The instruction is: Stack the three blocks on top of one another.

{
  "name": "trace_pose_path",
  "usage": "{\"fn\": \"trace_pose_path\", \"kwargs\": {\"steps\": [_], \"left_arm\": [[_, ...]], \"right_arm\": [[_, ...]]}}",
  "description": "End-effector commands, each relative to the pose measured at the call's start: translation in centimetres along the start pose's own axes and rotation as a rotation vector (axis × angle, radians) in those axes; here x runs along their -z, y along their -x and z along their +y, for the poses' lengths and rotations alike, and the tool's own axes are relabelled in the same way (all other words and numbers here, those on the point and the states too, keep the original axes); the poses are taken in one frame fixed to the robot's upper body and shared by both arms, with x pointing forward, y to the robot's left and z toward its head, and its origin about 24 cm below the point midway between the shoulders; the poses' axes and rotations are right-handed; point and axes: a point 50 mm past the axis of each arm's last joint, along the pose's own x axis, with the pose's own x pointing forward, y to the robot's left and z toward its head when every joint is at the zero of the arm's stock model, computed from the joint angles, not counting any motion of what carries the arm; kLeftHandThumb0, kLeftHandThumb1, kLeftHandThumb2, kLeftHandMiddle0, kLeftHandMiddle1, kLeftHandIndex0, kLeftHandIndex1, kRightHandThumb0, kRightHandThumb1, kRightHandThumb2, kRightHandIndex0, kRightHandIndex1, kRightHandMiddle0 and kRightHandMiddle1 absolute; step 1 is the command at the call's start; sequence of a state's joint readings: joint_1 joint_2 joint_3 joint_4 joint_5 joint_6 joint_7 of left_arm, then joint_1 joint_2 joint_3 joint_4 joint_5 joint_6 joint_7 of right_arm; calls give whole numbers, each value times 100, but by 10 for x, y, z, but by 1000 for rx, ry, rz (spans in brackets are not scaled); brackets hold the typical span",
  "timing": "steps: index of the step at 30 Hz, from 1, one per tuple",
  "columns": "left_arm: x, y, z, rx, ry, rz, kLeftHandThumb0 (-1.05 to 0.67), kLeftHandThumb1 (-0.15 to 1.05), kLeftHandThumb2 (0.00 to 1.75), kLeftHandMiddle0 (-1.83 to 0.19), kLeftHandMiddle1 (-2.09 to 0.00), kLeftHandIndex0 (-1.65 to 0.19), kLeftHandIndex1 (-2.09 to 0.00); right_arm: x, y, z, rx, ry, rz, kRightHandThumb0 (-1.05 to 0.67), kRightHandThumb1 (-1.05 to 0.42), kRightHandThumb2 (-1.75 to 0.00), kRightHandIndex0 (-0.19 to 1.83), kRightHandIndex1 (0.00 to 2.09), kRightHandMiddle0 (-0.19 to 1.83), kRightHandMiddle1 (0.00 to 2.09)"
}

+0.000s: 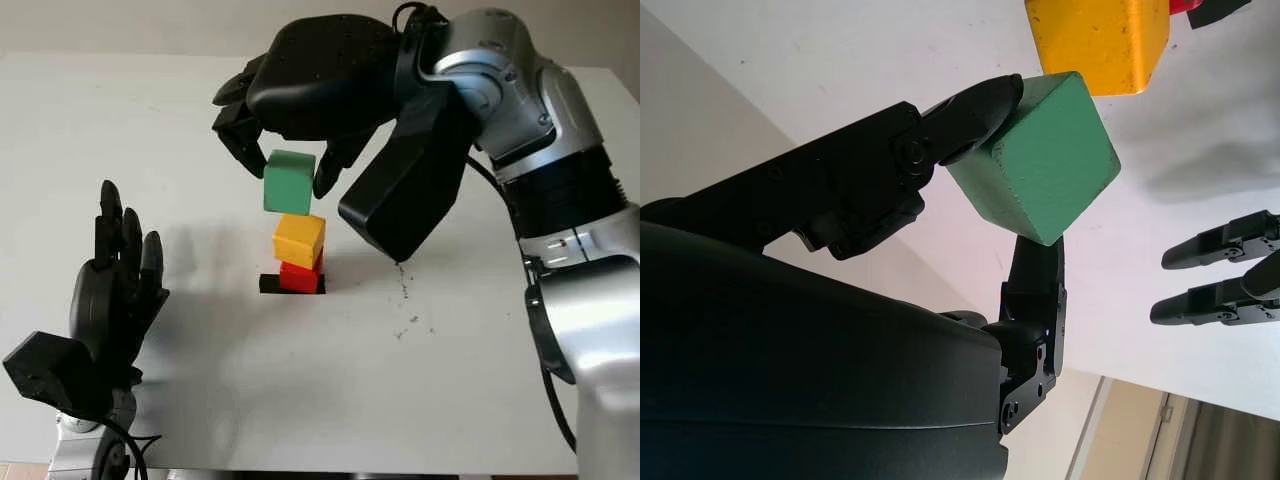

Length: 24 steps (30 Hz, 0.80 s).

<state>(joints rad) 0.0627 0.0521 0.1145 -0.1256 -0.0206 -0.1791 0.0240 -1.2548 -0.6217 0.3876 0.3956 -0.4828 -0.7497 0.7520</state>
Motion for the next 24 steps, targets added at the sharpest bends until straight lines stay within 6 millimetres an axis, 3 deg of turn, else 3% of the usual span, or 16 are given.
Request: {"fn": "trace_pose_path", "kwargs": {"steps": [1, 12, 24], "left_arm": [[-2, 0, -1, -1, 7, -20, -66, 105, 57, 19, -1, 19, 0], [-2, 2, 2, -23, -12, -11, -69, 105, 55, 18, -5, 18, -3], [-3, 3, -1, -20, -1, 8, -69, 105, 55, 18, -5, 19, -3]], "right_arm": [[0, -1, 6, -12, -27, -1, -34, -97, -5, 29, 6, 35, 151], [-2, -7, 22, -64, -26, -33, -36, -96, -5, 32, 7, 45, 142], [-3, -8, 29, -93, -27, -43, -34, -96, -5, 32, 6, 43, 132]]}}
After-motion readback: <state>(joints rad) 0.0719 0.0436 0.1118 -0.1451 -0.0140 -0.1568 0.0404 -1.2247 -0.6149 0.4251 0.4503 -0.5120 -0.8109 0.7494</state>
